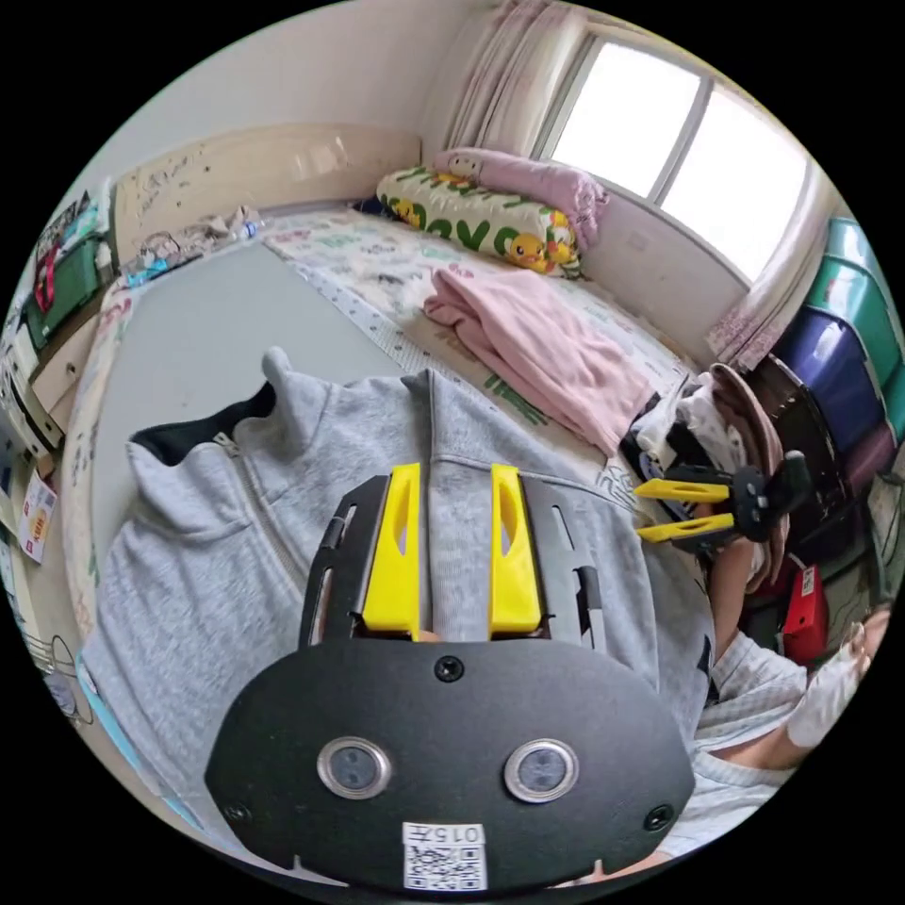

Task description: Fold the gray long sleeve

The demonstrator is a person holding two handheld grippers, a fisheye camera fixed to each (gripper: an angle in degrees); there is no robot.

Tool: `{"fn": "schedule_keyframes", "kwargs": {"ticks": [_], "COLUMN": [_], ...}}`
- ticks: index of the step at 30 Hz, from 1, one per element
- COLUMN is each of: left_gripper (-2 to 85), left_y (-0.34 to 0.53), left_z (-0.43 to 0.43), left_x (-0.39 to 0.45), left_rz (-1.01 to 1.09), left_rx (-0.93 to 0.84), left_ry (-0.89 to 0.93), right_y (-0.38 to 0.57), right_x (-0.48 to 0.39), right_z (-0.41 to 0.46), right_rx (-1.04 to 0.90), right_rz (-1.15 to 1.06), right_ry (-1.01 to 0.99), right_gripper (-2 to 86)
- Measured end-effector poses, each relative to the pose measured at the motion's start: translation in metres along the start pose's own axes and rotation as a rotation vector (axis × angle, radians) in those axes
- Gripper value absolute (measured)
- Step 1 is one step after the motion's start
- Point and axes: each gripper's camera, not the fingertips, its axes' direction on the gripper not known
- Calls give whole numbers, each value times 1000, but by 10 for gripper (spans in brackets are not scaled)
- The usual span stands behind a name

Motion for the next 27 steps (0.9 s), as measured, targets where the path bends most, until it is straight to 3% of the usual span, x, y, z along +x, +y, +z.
{"fn": "schedule_keyframes", "kwargs": {"ticks": [3, 7, 16, 21, 27], "left_gripper": [96, 33, 19, 25, 53], "left_y": [-18, -33, -104, -127, -125], "left_z": [53, 59, 101, 174, 130], "left_x": [5, 13, 63, 93, 135], "left_rz": [47, 59, 89, 107, 150], "left_rx": [-98, -24, 19, -115, -104], "left_ry": [-36, -30, -33, -111, -132], "right_y": [-11, -19, -32, -41, -40], "right_x": [0, 1, 18, 27, 32], "right_z": [13, 12, 15, 36, 28], "right_rx": [-41, -29, -69, -151, -110], "right_rz": [-3, 8, 126, 156, 165], "right_ry": [-24, -2, 70, 72, 69], "right_gripper": [86, 51, 22, 22, 34]}}
